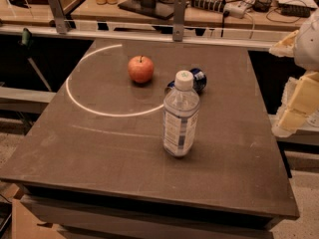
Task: Knock blue plastic bottle over
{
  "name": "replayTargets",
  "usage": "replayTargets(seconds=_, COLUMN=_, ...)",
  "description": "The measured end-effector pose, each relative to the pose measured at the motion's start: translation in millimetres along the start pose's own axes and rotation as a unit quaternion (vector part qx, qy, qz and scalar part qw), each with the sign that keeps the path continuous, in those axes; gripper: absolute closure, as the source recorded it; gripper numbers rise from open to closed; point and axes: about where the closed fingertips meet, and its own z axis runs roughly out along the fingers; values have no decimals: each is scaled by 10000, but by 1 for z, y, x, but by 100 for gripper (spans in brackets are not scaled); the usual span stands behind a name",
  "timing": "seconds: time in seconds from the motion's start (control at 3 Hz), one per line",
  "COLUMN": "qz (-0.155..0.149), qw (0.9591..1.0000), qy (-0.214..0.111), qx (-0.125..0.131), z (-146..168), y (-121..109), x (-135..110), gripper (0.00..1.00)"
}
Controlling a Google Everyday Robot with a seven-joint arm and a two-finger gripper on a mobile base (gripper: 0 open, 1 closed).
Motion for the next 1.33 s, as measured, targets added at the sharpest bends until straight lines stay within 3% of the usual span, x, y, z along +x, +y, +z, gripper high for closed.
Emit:
replayTargets(seconds=0.33, qz=220, qw=9946, qy=-994, qx=-198, z=29, y=-11, x=17, gripper=0)
replayTargets(seconds=0.67, qz=182, qw=9756, qy=-2184, qx=-125, z=46, y=-19, x=31, gripper=0)
replayTargets(seconds=1.0, qz=117, qw=9233, qy=-3834, qx=-201, z=26, y=-3, x=23, gripper=0)
replayTargets(seconds=1.33, qz=-126, qw=8669, qy=-4973, qx=-329, z=-15, y=7, x=-3, gripper=0)
